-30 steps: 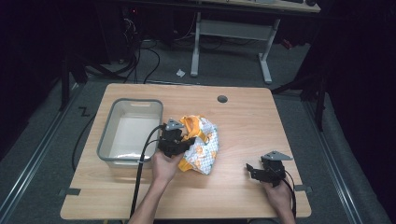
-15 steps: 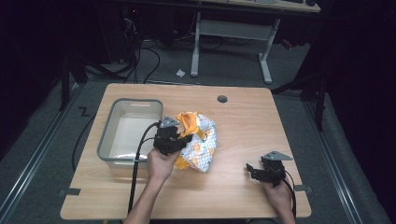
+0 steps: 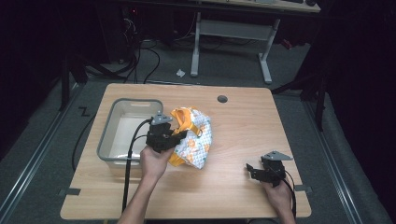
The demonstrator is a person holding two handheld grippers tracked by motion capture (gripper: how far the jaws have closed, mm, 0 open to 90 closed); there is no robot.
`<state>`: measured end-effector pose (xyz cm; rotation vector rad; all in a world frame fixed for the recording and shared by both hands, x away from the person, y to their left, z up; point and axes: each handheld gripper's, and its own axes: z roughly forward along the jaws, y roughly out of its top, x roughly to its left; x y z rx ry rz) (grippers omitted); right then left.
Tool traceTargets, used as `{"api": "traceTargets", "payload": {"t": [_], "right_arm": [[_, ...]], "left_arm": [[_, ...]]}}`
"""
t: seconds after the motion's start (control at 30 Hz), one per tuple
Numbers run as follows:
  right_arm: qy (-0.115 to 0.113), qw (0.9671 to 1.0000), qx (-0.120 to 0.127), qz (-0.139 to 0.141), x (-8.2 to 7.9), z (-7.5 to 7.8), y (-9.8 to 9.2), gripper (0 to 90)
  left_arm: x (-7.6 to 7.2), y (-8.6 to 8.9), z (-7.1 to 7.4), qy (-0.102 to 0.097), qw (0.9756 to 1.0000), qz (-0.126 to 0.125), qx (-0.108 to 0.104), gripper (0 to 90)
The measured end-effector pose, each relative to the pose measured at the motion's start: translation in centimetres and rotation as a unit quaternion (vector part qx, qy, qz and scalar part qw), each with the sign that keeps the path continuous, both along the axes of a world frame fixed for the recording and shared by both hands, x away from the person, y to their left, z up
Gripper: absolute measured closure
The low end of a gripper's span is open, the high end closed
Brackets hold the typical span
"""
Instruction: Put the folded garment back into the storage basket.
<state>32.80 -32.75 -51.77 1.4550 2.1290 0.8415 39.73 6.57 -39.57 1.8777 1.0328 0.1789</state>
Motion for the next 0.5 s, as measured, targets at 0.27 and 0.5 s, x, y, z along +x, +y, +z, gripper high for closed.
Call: {"api": "traceTargets", "payload": {"t": [0.27, 0.5], "right_arm": [[-0.001, 1.0000, -0.001, 0.002, 0.0, 0.0, 0.0, 26.1], [0.000, 1.0000, 0.000, 0.000, 0.0, 0.0, 0.0, 26.1]], "left_arm": [[0.1, 1.1, 0.9, -0.006, 0.9999, 0.010, -0.003, 76.4], [0.1, 2.2, 1.9, -0.015, 0.9997, 0.021, -0.003, 76.4]]}}
